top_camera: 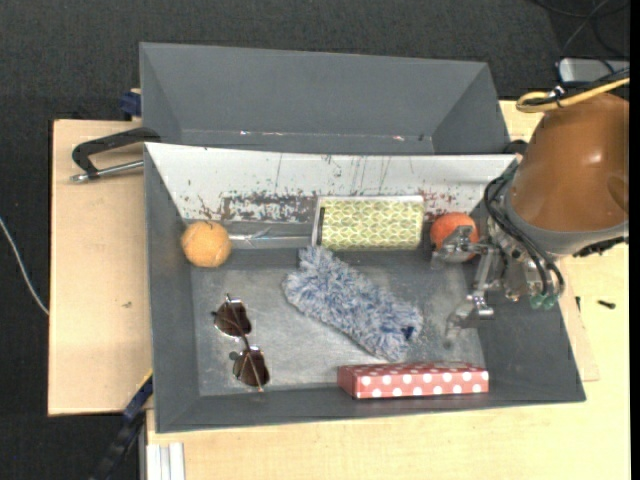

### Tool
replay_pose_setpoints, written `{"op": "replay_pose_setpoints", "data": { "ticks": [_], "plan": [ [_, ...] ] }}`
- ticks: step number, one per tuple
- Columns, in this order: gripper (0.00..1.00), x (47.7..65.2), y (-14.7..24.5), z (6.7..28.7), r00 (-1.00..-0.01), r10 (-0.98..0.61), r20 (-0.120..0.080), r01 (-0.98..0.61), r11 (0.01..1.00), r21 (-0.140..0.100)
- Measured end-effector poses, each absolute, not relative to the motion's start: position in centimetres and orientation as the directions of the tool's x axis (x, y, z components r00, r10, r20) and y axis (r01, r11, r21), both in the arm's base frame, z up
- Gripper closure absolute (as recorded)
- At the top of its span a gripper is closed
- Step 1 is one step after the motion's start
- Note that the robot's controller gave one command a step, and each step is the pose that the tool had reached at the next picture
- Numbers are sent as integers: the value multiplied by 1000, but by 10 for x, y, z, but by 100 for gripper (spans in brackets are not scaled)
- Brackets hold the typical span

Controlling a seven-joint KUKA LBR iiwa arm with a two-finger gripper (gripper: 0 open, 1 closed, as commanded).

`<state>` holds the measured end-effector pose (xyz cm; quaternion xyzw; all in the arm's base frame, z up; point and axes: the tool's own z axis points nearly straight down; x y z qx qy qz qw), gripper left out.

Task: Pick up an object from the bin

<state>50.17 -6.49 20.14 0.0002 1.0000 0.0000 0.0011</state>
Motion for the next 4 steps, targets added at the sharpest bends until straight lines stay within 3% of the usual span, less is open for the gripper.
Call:
{"op": "replay_pose_setpoints", "data": {
  "ticks": [1, 2, 3, 4],
  "plan": [
    [0, 521, 4, 125, -997, 79, -6, 79, 997, 2],
    [0, 532, 21, 105, -996, 92, 1, 92, 996, 3],
    [0, 544, 9, 113, -990, 143, -5, 143, 990, 2],
    [0, 536, 5, 74, -955, 298, 1, 298, 955, 2]
  ]
}}
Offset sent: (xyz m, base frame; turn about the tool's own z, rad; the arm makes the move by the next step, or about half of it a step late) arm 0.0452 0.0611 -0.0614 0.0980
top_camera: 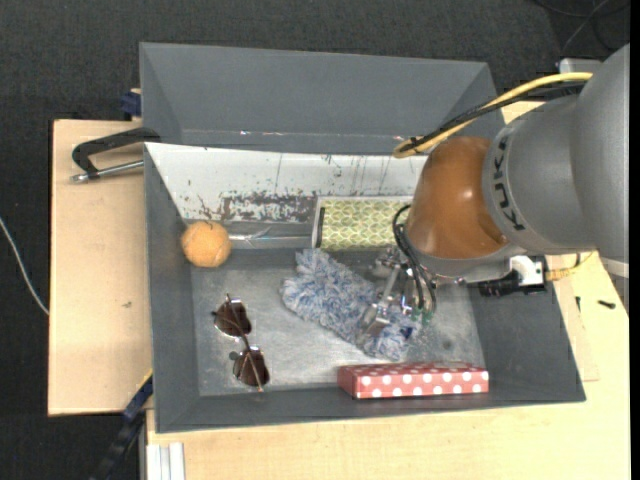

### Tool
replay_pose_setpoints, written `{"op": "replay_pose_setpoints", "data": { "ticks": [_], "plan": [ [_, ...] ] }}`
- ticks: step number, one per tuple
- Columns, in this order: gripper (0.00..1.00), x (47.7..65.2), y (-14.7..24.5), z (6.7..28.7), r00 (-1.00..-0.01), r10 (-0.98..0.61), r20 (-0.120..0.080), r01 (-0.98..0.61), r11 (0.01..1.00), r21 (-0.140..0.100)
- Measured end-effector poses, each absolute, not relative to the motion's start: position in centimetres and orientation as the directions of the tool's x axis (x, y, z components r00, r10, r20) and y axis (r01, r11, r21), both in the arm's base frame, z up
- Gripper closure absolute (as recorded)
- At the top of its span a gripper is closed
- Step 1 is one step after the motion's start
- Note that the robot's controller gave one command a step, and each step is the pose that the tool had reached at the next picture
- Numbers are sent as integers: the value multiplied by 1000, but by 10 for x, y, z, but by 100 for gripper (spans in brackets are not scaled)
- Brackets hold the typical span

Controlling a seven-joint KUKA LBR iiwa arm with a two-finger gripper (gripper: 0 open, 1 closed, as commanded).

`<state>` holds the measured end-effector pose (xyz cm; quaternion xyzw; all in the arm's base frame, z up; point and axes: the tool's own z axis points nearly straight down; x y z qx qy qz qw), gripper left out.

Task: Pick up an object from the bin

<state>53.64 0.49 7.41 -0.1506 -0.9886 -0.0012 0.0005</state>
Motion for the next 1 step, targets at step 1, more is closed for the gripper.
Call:
{"op": "replay_pose_setpoints", "data": {
  "ticks": [1],
  "plan": [
    [100, 542, 7, 74, -924, 382, -4, 382, 924, 5]
  ]
}}
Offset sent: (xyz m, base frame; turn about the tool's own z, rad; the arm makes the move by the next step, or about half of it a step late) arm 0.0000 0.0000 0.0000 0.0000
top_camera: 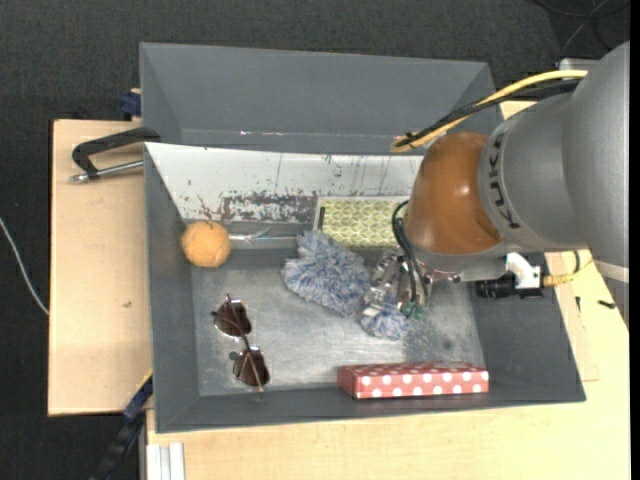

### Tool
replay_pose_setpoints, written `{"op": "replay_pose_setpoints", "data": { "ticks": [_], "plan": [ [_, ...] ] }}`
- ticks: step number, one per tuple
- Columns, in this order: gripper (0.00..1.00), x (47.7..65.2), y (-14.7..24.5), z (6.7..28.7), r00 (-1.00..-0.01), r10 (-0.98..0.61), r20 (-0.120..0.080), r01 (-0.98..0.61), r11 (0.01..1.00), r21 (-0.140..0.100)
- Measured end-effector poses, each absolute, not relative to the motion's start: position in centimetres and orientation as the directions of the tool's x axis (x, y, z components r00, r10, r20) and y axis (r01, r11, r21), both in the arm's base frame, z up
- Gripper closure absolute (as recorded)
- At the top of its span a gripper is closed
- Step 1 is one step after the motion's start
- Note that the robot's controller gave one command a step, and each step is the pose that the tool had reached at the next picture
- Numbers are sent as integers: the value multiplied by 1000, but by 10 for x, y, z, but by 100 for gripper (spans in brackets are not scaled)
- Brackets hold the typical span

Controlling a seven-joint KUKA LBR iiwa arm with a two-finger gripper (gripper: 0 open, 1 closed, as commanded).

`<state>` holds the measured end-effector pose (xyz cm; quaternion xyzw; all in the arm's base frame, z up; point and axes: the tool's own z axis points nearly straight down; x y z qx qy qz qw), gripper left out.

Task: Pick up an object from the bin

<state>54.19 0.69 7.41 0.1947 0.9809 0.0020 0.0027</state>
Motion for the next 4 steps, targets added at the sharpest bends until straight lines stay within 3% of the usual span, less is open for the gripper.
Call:
{"op": "replay_pose_setpoints", "data": {
  "ticks": [2, 4],
  "plan": [
    [100, 541, 7, 77, -924, 382, -1, 382, 924, 3],
    [100, 540, 7, 112, -924, 382, 0, 382, 924, 1]
  ]
}}
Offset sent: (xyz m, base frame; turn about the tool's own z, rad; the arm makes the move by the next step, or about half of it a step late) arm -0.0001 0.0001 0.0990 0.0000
